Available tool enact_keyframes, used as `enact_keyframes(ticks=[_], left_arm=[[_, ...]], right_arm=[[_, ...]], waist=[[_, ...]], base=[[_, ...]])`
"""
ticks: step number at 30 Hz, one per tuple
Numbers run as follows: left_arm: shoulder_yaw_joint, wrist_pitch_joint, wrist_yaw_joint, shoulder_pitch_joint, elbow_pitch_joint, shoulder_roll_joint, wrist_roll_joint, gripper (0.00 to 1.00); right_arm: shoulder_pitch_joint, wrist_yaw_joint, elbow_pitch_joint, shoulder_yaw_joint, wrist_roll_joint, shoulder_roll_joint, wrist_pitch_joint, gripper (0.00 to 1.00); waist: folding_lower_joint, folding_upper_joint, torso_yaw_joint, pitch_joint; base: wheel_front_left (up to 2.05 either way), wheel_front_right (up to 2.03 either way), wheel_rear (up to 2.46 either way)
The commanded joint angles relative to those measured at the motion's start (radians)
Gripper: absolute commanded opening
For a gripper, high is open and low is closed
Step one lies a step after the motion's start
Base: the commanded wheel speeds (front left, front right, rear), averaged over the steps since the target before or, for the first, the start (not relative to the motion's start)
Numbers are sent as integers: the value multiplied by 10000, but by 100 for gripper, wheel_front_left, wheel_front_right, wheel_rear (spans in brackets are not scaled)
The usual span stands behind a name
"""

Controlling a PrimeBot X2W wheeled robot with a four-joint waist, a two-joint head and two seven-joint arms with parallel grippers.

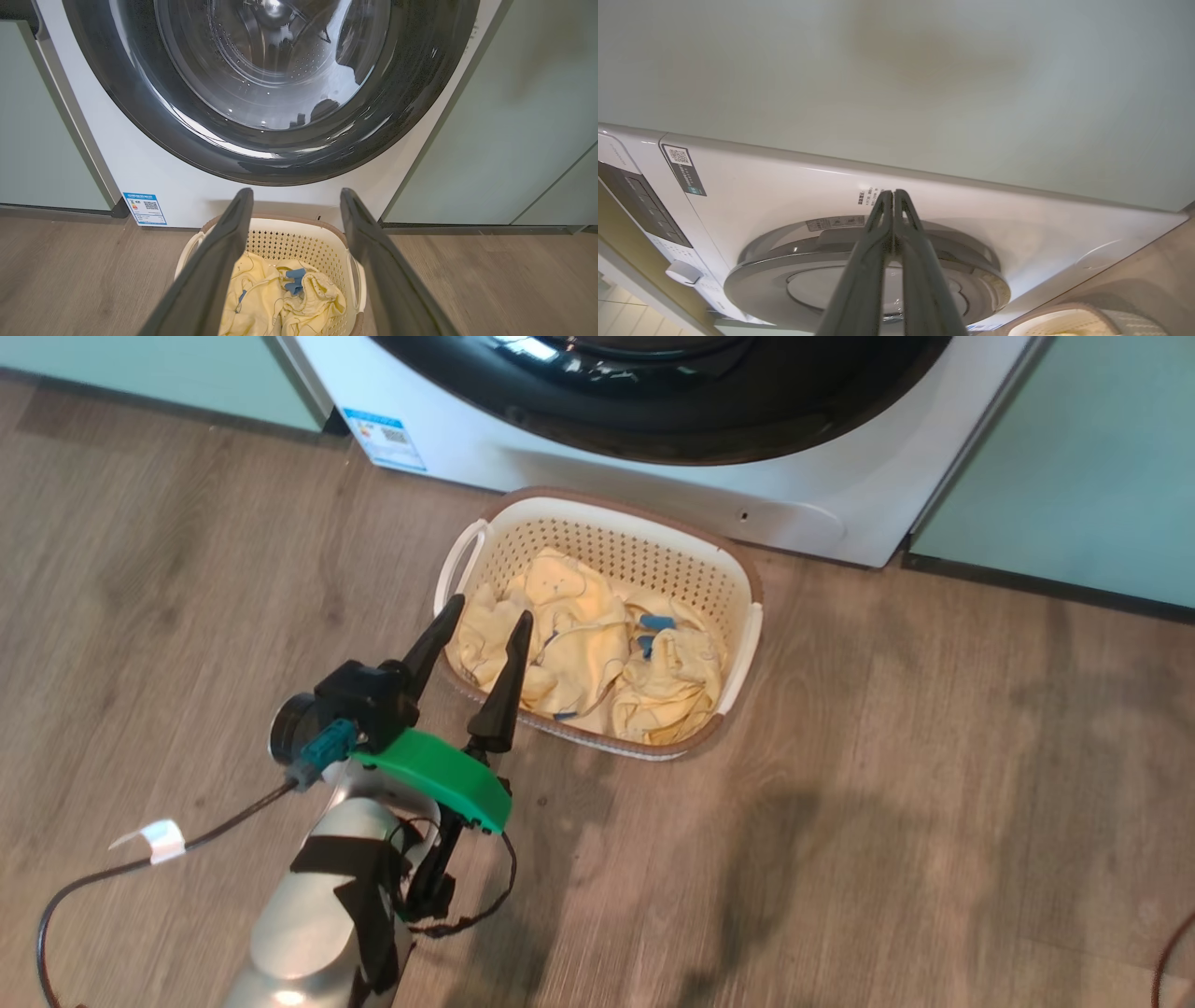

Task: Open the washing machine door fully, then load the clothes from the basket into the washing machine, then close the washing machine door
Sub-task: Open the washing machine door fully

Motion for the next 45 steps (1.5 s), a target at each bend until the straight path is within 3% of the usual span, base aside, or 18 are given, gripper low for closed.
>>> enact_keyframes(ticks=[1, 7, 16, 24, 45], left_arm=[[244, -76, 19, -327, -312, 116, -126, 100], [77, -76, 73, -398, -319, 115, -263, 100], [-83, -76, 112, -503, -358, 115, -373, 100], [-278, -76, 163, -650, -444, 115, -501, 100], [-540, -76, 313, -979, -653, 114, -777, 100]], right_arm=[[-975, -29, 196, 1, 673, -62, 969, 0], [-2235, -29, 1098, 62, 1303, -19, 2537, 0], [-3780, -29, 1955, 628, 874, 42, 3242, 0], [-5229, -29, 2868, 1090, 241, 74, 3061, 0], [-7987, -29, 6264, 1036, -966, -68, 2686, 0]], waist=[[-1, 0, 157, 157], [-1, 0, 310, 310], [-1, 0, 427, 468], [-1, 0, 591, 709], [-1, 0, 974, 1354]], base=[[0, 0, 0], [0, 0, 0], [0, 0, 0], [0, 0, 0], [0, 0, 0]])
